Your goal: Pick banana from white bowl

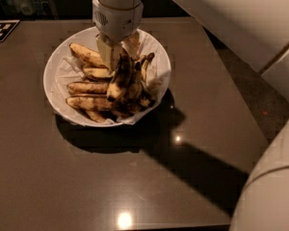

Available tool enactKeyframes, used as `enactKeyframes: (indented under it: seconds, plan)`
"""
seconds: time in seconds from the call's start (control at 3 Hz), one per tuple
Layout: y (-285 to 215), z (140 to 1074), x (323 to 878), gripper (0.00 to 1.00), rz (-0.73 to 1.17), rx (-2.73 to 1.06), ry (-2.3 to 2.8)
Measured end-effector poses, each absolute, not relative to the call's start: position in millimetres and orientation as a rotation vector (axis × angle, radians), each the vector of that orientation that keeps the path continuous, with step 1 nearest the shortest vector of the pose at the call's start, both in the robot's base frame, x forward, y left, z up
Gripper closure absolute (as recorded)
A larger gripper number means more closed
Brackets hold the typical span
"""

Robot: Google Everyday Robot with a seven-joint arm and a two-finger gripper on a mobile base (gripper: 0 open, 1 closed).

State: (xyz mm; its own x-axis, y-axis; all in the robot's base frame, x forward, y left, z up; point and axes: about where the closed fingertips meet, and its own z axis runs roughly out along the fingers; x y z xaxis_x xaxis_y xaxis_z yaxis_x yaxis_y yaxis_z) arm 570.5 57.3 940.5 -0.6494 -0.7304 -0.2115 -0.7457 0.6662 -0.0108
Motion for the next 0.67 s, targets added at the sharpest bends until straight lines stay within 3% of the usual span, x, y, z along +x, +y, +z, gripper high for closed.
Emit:
enactKeyframes:
  seconds: [0.67]
  plan:
    - [49,968,562,1.0,0.206,-1.218,2.561]
